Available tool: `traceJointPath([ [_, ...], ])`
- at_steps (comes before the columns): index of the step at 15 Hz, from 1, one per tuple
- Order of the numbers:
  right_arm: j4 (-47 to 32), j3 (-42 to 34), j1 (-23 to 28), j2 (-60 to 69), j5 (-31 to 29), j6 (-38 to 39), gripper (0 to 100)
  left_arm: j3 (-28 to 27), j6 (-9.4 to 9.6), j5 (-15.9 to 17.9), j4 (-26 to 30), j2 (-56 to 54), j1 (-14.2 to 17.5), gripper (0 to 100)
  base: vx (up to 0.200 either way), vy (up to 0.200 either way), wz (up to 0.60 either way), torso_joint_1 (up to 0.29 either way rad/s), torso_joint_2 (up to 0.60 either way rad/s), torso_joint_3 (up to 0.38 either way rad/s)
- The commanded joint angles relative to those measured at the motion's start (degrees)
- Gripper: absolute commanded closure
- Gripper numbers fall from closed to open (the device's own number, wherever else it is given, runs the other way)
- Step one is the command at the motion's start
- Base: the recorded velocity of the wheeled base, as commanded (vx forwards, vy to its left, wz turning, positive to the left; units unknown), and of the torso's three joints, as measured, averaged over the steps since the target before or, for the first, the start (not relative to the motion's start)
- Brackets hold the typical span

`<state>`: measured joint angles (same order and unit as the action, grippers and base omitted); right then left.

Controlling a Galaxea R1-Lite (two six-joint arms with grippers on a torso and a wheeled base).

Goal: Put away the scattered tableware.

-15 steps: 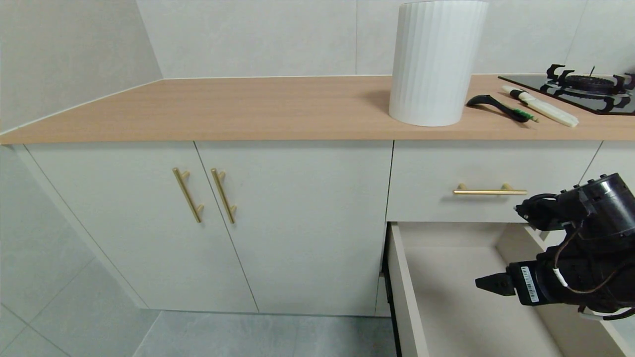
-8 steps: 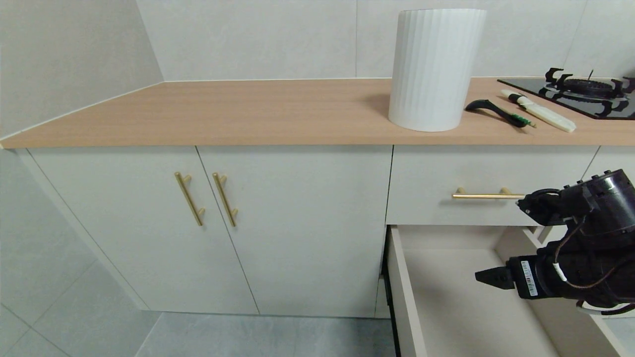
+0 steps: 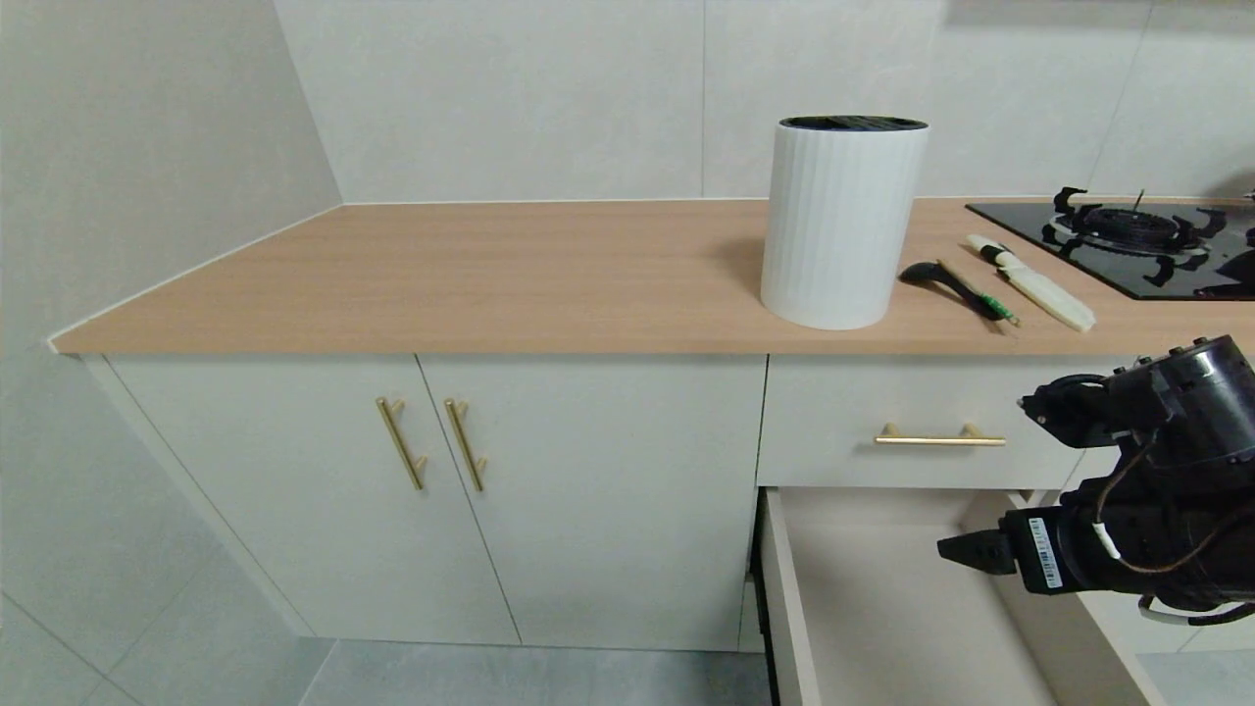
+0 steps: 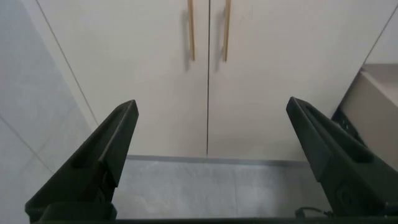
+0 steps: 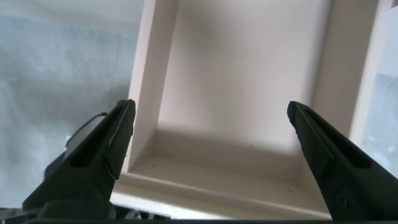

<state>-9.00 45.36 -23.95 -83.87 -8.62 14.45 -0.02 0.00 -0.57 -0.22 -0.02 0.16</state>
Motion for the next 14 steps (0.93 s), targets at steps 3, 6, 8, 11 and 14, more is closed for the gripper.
traceJointPath([
  [3,0.4,0.3,0.0,1.1,-1.2,0.1,0,0.0,0.0,0.0,0.0,0.0,0.0,0,0.0,0.0,0.0,0.229,-0.41,-0.242],
  [6,4.3,5.9,1.8,3.5,-2.2,-0.6,0,0.0,0.0,0.0,0.0,0.0,0.0,0,0.0,0.0,0.0,0.059,-0.11,-0.061],
  [8,0.3,16.4,4.4,1.4,-2.2,-1.9,0,0.0,0.0,0.0,0.0,0.0,0.0,0,0.0,0.0,0.0,0.0,0.0,0.0],
  [11,-7.0,30.0,6.8,-4.5,-2.7,-1.9,0,0.0,0.0,0.0,0.0,0.0,0.0,0,0.0,0.0,0.0,0.0,0.0,0.0],
  [14,-7.0,31.8,8.4,-8.8,-4.0,-1.9,0,0.0,0.0,0.0,0.0,0.0,0.0,0,0.0,0.0,0.0,0.0,0.0,0.0],
])
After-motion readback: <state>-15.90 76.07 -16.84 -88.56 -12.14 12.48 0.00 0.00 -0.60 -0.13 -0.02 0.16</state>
